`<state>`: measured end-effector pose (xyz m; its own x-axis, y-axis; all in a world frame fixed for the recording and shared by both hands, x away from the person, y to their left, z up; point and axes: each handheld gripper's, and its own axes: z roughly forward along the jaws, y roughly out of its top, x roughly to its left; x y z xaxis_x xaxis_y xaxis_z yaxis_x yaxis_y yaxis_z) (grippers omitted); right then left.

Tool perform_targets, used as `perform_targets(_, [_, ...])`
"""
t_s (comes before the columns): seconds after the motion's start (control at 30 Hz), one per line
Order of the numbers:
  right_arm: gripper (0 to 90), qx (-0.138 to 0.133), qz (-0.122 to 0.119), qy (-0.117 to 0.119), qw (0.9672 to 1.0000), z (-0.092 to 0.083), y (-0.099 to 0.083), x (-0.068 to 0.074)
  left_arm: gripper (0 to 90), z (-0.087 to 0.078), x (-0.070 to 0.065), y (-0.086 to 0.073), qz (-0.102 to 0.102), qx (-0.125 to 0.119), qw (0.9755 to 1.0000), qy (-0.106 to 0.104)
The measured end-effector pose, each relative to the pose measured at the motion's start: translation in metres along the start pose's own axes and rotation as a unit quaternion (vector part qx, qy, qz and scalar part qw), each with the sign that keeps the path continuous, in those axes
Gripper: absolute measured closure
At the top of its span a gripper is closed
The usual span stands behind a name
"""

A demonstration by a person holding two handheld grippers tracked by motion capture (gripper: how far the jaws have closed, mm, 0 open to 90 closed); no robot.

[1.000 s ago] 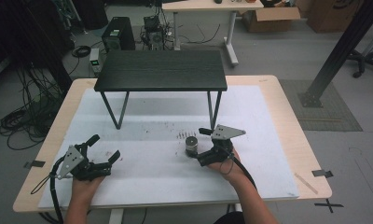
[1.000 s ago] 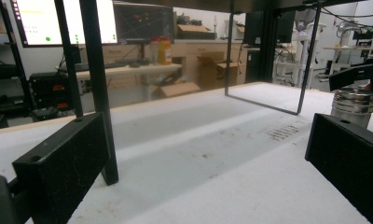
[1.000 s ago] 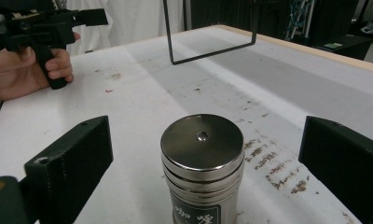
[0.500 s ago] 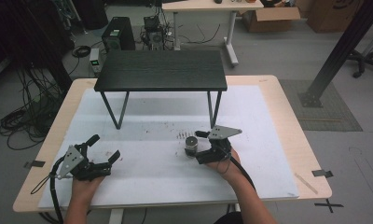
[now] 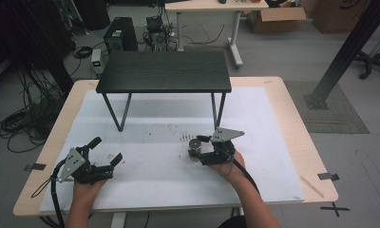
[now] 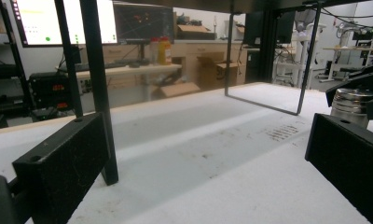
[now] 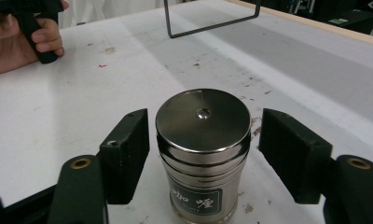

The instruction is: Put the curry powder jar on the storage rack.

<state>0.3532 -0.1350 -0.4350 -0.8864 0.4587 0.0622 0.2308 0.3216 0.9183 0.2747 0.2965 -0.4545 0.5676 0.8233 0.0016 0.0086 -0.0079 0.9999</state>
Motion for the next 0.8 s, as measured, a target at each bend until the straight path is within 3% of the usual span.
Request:
perform_targets(0.57, [48.0, 0.012, -0.010, 0.003, 0.9999, 0.0017, 0.0006, 0.0015, 0.2, 0.0000, -0.0001, 0.0000, 0.001, 0.000, 1.0000, 0.000])
perform_targets(0.8, [48.7, 0.018, -0.013, 0.001, 0.9998, 0.0010, 0.0028, 0.0016, 0.2, 0.0001, 0.0000, 0.0000, 0.000, 0.000, 1.0000, 0.000])
